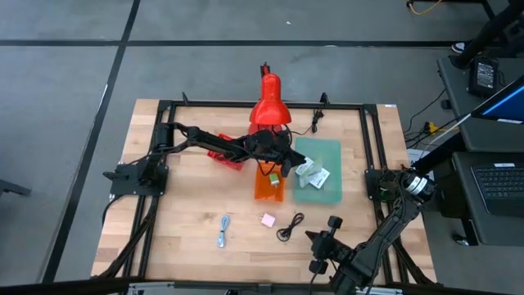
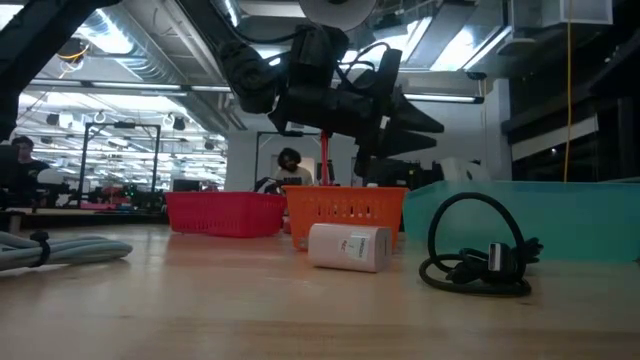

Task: Pick and place items into bin
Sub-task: Put the black USB cable into the red bin

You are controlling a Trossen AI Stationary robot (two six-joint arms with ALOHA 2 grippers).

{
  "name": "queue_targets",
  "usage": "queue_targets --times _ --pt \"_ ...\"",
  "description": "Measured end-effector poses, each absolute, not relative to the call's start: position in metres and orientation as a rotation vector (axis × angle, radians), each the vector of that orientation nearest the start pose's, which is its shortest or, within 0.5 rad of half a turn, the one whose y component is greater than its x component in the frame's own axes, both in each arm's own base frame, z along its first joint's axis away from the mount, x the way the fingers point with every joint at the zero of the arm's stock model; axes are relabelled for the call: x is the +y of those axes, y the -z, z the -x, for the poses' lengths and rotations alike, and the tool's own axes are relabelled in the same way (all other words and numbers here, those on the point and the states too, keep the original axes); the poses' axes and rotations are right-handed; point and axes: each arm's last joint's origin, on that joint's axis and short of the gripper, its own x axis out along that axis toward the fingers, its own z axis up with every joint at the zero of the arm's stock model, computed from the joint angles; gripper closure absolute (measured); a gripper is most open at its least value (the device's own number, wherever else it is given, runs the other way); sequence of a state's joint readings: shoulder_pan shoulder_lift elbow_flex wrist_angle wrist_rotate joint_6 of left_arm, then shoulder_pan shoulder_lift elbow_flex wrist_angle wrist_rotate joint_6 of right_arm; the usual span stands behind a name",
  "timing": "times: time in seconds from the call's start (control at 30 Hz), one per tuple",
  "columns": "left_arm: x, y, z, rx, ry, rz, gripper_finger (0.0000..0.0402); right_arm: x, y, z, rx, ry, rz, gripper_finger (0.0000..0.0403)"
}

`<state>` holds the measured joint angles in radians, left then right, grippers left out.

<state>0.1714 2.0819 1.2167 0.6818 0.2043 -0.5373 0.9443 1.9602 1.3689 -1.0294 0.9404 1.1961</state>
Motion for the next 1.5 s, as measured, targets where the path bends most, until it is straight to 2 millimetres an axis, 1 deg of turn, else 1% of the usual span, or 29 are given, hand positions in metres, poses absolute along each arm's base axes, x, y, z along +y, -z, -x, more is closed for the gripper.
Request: queue_targets --times 0.1,0.17,0.23,0.37,0.47,0.57,0.7,0.8,0.9,0.97,1.07,1.17,1.27,1.37,1.43,1.5 --pt "0.068 -0.172 -0.443 0.169 0.003 0.544 0.0279 0.271 -0.176 -0.225 0.734 0.497 0.209 0.0403" --pt "0.067 -0.177 -0.443 0.137 0.057 0.503 0.0279 0.271 -0.176 -0.225 0.737 0.500 0.215 0.0403" --pt "0.065 -0.183 -0.443 0.118 0.150 0.488 0.0283 0.271 -0.176 -0.225 0.738 0.502 0.216 0.0403" --pt "0.061 -0.203 -0.437 0.109 0.356 0.479 0.0300 0.270 -0.176 -0.225 0.738 0.502 0.216 0.0403" --pt "0.055 -0.215 -0.433 0.117 0.498 0.458 0.0318 0.269 -0.176 -0.226 0.741 0.509 0.217 0.0403" --pt "0.043 -0.227 -0.427 0.143 0.620 0.401 0.0348 0.266 -0.176 -0.229 0.745 0.521 0.215 0.0403" --pt "0.025 -0.237 -0.414 0.275 0.697 0.337 0.0393 0.263 -0.176 -0.233 0.750 0.532 0.218 0.0403" --pt "0.007 -0.240 -0.399 0.420 0.722 0.289 0.0397 0.261 -0.176 -0.234 0.757 0.530 0.236 0.0403" --pt "-0.017 -0.238 -0.385 0.568 0.711 0.255 0.0400 0.259 -0.176 -0.236 0.763 0.537 0.244 0.0403" --pt "-0.034 -0.238 -0.377 0.636 0.686 0.208 0.0400 0.258 -0.176 -0.237 0.768 0.540 0.249 0.0403" --pt "-0.057 -0.236 -0.368 0.723 0.604 0.133 0.0400 0.256 -0.176 -0.240 0.797 0.526 0.260 0.0403" --pt "-0.080 -0.237 -0.364 0.728 0.556 0.053 0.0401 0.255 -0.174 -0.250 0.841 0.475 0.272 0.0403" --pt "-0.097 -0.237 -0.360 0.727 0.536 0.005 0.0400 0.251 -0.174 -0.265 0.881 0.399 0.296 0.0403" --pt "-0.107 -0.236 -0.357 0.742 0.499 -0.009 0.0401 0.246 -0.174 -0.279 0.934 0.308 0.321 0.0403" --pt "-0.112 -0.234 -0.353 0.741 0.473 -0.012 0.0401 0.241 -0.177 -0.284 0.957 0.275 0.331 0.0403" --pt "-0.119 -0.232 -0.344 0.758 0.434 -0.018 0.0400 0.237 -0.184 -0.286 0.958 0.262 0.333 0.0403"
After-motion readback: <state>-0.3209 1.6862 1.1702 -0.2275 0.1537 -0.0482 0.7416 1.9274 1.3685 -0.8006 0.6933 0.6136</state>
